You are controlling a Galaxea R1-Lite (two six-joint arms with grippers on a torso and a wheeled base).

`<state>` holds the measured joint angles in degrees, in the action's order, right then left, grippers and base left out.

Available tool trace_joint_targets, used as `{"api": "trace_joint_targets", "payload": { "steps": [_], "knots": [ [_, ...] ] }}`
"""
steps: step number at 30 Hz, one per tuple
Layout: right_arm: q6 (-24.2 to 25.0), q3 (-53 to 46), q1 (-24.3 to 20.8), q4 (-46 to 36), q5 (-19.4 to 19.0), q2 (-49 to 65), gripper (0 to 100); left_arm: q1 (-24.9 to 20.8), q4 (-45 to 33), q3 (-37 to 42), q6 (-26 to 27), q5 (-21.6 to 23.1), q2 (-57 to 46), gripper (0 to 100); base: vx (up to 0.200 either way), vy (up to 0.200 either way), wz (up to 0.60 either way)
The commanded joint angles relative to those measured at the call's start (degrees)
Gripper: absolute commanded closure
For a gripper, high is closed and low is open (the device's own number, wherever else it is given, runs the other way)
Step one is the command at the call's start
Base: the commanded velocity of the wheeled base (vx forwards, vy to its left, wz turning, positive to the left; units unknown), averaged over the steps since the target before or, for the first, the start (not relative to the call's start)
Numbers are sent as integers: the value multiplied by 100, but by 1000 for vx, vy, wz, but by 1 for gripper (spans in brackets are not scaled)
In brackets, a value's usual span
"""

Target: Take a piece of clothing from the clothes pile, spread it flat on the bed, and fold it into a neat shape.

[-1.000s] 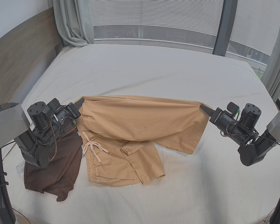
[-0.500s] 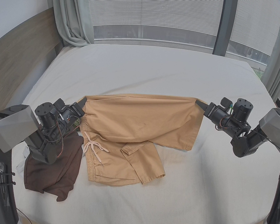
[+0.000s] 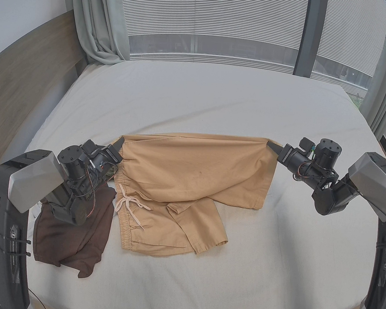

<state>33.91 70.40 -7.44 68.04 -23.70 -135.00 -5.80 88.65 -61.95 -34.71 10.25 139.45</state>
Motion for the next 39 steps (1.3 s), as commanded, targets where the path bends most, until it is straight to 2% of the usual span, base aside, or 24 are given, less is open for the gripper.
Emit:
{"api": "trace_joint_targets", "payload": {
  "steps": [1, 5, 6, 7, 14, 22, 30, 35, 39],
  "knots": [
    [1, 114, 5, 34, 6, -158, 100, 0, 3, -124, -1, -6, 170, 100, 0, 0, 0],
    [1, 264, 5, 43, 6, -273, 100, 0, -6, -212, -1, -14, 223, 100, 0, 0, 0],
    [1, 316, 5, 43, 6, -299, 0, 0, -6, -230, -1, -14, 232, 100, 0, 0, 0],
    [1, 369, 5, 43, 6, -317, 0, 0, -14, -256, -10, -6, 232, 0, 0, 0, 0],
    [1, 571, 14, 43, 67, -431, 0, 88, -313, -537, -150, -32, 267, 0, 0, 0, 0],
    [-254, -914, -214, 456, 58, 220, 0, 53, -665, -370, -177, -234, 223, 0, 0, 0, 0],
    [-553, -1942, -953, 579, 58, 536, 0, 88, -735, 702, -98, -269, -339, 0, 0, 0, 0],
    [-553, -2013, -1410, 500, 58, 527, 0, 150, -656, 1335, 25, -217, -682, 0, 0, 0, 0],
    [-544, -1978, -1612, 474, 58, 466, 0, 229, -647, 1599, 25, -199, -911, 0, 0, 0, 0]
  ]
}}
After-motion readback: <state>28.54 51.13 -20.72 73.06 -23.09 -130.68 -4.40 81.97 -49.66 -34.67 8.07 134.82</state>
